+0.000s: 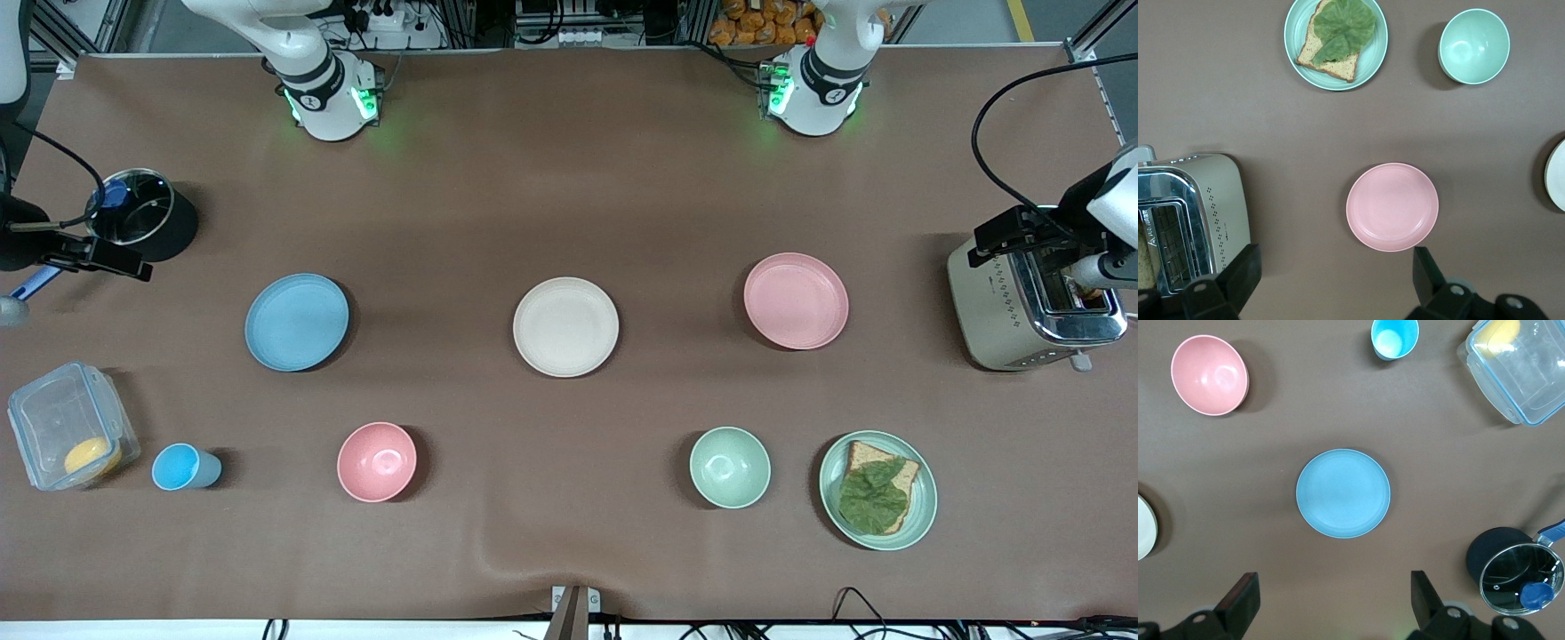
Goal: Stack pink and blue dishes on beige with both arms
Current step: 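Reach the right gripper down to the rim of the blue plate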
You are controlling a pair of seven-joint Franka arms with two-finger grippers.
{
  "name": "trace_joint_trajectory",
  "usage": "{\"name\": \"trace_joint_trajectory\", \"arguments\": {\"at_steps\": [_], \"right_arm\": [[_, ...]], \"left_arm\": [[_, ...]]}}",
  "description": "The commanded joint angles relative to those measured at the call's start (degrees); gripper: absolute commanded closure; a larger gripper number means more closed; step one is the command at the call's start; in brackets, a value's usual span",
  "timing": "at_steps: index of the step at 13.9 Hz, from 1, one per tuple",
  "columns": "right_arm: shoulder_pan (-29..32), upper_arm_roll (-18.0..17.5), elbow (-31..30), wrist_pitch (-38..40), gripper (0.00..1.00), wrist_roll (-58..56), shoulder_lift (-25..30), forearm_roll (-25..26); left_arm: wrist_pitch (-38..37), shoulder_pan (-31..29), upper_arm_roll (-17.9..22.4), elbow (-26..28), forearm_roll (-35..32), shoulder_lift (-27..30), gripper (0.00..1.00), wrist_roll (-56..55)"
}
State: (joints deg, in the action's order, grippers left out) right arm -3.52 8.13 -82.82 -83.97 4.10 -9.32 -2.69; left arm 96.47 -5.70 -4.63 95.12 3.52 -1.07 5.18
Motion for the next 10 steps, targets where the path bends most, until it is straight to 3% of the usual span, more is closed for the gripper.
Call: {"name": "trace_joint_trajectory", "arguments": {"at_steps": [1,10], "right_arm": [[0.62,-0.48,-0.41,0.30,0.00,-0.05,0.54,0.93],[0.62,-0.57,-0.33,0.12,0.00,-2.23,-2.09,0.76]], "left_arm": [[-1.54,-0.19,-0.38,-1.51,-1.32,-0.51,0.00,-0.17],[-2.51,-0.37,-0.38,-1.42,-1.23,-0.60,0.00,-0.17]]}}
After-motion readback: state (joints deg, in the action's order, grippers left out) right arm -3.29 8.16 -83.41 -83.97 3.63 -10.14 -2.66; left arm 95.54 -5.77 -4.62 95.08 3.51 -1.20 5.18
